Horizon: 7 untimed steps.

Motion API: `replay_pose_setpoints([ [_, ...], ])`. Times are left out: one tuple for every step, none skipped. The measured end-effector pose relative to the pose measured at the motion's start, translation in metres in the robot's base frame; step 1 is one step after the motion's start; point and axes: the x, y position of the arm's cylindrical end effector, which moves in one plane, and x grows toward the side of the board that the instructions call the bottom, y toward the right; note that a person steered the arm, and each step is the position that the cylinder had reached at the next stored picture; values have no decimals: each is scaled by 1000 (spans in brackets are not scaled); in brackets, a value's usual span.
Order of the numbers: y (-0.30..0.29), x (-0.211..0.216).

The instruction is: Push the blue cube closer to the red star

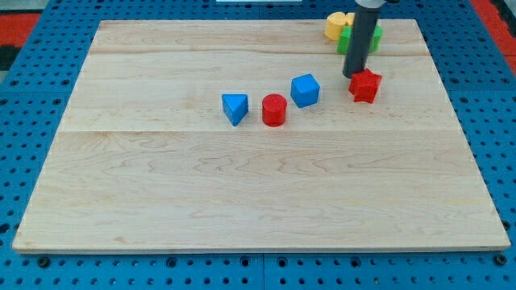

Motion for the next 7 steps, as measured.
replay_pose_setpoints([
  [5, 0],
  [-22, -13],
  [-76, -13],
  [-120, 3],
  [-146, 17],
  [-140, 32],
  [-113, 32],
])
